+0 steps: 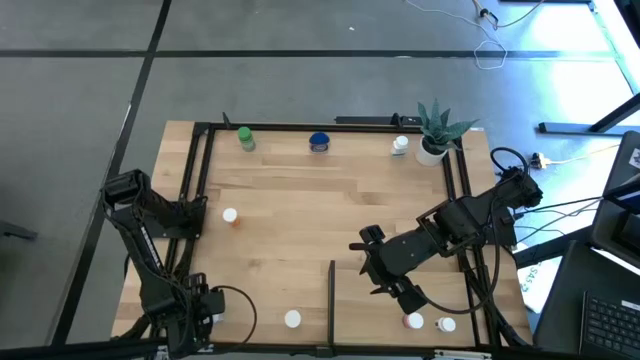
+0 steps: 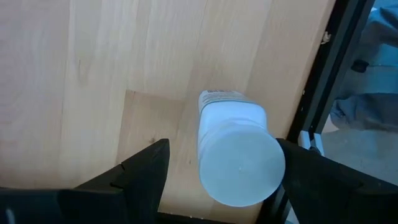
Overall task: Pick and place medicine bottles onto shelf by color
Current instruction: Put the bottom left white pill bottle onto the shelf
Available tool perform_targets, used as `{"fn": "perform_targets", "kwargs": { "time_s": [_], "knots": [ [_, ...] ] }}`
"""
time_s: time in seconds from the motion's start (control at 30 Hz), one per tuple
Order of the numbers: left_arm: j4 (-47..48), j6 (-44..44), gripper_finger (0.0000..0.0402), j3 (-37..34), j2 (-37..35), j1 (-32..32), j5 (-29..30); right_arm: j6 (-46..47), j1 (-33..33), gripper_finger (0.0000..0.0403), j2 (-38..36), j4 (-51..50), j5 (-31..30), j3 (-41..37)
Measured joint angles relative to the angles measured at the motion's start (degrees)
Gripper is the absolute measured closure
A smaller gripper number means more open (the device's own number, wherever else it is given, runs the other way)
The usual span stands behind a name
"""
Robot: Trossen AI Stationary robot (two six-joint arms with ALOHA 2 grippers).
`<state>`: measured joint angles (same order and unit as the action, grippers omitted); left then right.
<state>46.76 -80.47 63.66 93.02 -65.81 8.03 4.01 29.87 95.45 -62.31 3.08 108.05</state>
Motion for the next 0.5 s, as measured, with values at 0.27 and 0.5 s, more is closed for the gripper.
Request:
{"fn": "perform_targets", "kwargs": {
  "time_s": [0.27, 0.5],
  "knots": [
    [0.1, -0.04, 0.0123, 0.02, 0.45, 0.0, -0.1, 0.0, 0.0, 0.0185, -0.01, 0.0, 0.01, 0.0],
    [0.09, -0.02, 0.0123, 0.02, 0.81, -0.01, -0.2, 0.0, 0.0, 0.0185, -0.01, -0.01, 0.02, 0.0]
  ]
}}
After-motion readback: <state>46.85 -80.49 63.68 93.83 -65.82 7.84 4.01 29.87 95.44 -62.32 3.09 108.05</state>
